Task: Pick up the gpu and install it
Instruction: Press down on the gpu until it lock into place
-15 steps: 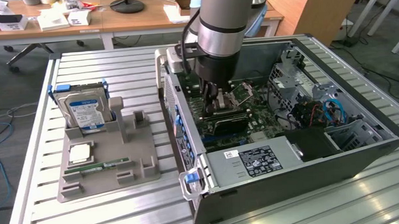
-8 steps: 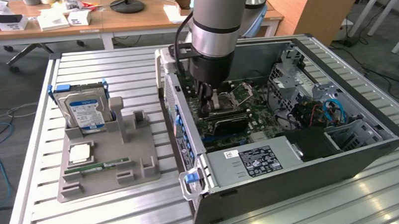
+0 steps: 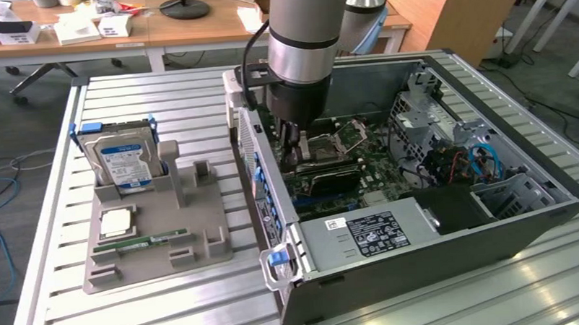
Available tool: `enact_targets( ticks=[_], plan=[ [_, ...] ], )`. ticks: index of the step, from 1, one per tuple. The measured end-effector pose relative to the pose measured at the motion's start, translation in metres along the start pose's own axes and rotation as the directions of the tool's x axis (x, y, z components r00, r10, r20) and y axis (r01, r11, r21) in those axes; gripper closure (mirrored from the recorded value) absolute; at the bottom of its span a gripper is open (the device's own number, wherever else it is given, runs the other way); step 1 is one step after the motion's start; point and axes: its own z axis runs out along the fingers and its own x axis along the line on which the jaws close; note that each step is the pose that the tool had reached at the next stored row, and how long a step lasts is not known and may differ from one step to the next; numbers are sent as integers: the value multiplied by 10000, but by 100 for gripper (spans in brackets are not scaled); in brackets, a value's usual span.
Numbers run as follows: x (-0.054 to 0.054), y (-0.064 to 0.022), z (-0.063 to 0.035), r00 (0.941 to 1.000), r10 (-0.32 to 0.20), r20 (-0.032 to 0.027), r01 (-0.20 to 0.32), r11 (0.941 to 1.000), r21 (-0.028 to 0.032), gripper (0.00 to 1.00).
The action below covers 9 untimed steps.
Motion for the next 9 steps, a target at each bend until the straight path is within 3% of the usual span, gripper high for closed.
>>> enact_targets(
  ticks=[9],
  plan=[
    [2, 79, -1, 10000, -1, -31, 1, 10000, 8, 89]
  ],
)
